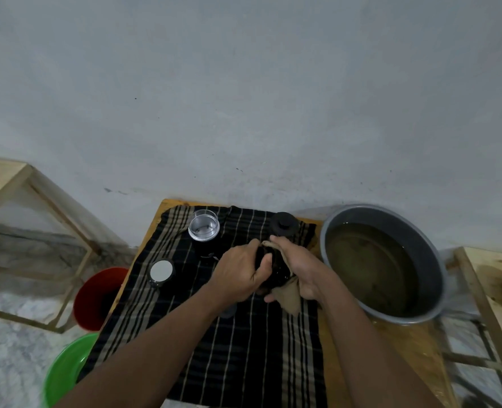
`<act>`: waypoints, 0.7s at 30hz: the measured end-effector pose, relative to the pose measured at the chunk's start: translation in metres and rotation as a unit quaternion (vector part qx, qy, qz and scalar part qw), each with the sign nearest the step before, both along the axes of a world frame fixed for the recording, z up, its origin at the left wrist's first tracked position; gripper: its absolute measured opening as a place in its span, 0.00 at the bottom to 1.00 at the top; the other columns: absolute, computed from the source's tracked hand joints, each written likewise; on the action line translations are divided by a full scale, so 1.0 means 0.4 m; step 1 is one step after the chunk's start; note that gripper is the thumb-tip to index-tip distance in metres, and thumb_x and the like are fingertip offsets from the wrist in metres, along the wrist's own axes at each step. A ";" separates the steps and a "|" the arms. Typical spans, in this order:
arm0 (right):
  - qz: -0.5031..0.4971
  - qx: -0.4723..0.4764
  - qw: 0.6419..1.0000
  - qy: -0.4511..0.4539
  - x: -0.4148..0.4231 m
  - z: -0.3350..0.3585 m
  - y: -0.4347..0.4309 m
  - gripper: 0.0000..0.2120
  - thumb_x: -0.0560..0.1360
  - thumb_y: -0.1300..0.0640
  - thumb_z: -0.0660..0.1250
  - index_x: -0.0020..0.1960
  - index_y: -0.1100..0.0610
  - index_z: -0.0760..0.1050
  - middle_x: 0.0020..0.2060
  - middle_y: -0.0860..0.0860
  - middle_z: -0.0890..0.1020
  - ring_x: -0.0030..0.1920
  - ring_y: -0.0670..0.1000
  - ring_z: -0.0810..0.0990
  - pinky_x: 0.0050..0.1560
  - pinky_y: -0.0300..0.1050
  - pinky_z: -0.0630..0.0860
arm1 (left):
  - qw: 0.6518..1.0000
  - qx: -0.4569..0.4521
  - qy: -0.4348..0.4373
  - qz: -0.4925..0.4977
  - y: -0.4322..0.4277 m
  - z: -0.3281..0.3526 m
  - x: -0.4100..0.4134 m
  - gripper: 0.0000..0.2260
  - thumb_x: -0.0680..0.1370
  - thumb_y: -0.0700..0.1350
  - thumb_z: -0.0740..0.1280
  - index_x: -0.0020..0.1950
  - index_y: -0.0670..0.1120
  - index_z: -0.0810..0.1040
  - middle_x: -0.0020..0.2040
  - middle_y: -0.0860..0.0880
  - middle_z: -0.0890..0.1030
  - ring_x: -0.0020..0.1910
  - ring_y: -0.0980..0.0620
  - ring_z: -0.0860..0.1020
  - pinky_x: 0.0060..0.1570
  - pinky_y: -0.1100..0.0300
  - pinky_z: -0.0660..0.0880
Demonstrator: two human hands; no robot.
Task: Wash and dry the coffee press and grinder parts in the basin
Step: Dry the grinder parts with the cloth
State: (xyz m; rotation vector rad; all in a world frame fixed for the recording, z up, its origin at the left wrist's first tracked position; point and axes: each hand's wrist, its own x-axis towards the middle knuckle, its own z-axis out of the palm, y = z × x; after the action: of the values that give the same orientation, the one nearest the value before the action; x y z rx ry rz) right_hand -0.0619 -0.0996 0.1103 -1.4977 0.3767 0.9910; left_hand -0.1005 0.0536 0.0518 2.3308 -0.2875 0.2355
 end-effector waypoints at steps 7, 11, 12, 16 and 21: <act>-0.243 0.037 0.964 -0.096 -0.017 -0.050 0.038 0.21 0.81 0.43 0.63 0.51 0.61 0.82 0.48 0.65 0.85 0.46 0.61 0.85 0.44 0.58 0.84 | 0.968 -0.205 0.069 0.125 -0.027 0.007 -0.022 0.31 0.75 0.73 0.61 0.63 0.49 0.75 0.49 0.54 0.83 0.47 0.56 0.82 0.45 0.53 0.81; -0.300 -0.023 0.928 -0.219 -0.022 -0.051 0.072 0.20 0.83 0.47 0.61 0.44 0.60 0.82 0.44 0.61 0.86 0.47 0.61 0.85 0.52 0.61 0.83 | 0.929 -0.314 0.144 0.134 -0.101 0.050 -0.027 0.23 0.75 0.64 0.69 0.62 0.50 0.74 0.52 0.54 0.82 0.51 0.58 0.82 0.48 0.66 0.79; -0.310 -0.048 0.918 -0.245 -0.026 -0.056 0.081 0.20 0.83 0.48 0.61 0.42 0.60 0.81 0.41 0.60 0.85 0.44 0.60 0.85 0.50 0.60 0.83 | 0.924 -0.324 0.148 0.142 -0.100 0.054 -0.020 0.21 0.76 0.61 0.70 0.62 0.49 0.74 0.52 0.53 0.82 0.51 0.59 0.82 0.47 0.67 0.78; -0.260 -0.151 0.863 -0.405 -0.020 -0.052 0.055 0.22 0.82 0.49 0.64 0.33 0.59 0.74 0.29 0.55 0.78 0.31 0.51 0.77 0.35 0.49 0.74 | 0.907 -0.364 0.163 0.134 -0.067 0.049 -0.012 0.17 0.76 0.55 0.73 0.60 0.48 0.78 0.50 0.52 0.84 0.50 0.58 0.83 0.51 0.58 0.80; -0.069 -0.081 0.925 -0.366 0.000 -0.027 0.012 0.28 0.82 0.39 0.60 0.38 0.63 0.77 0.30 0.57 0.79 0.31 0.53 0.78 0.35 0.47 0.75 | 0.918 -0.362 0.138 0.081 -0.024 0.056 -0.004 0.11 0.72 0.44 0.79 0.52 0.45 0.84 0.45 0.49 0.87 0.45 0.51 0.85 0.45 0.57 0.82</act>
State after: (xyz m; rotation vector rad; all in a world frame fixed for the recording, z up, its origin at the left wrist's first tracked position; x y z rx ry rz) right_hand -0.0618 -0.0948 0.0996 -1.8426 0.0180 0.2417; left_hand -0.1020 0.0440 0.0742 1.6169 0.1274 0.0675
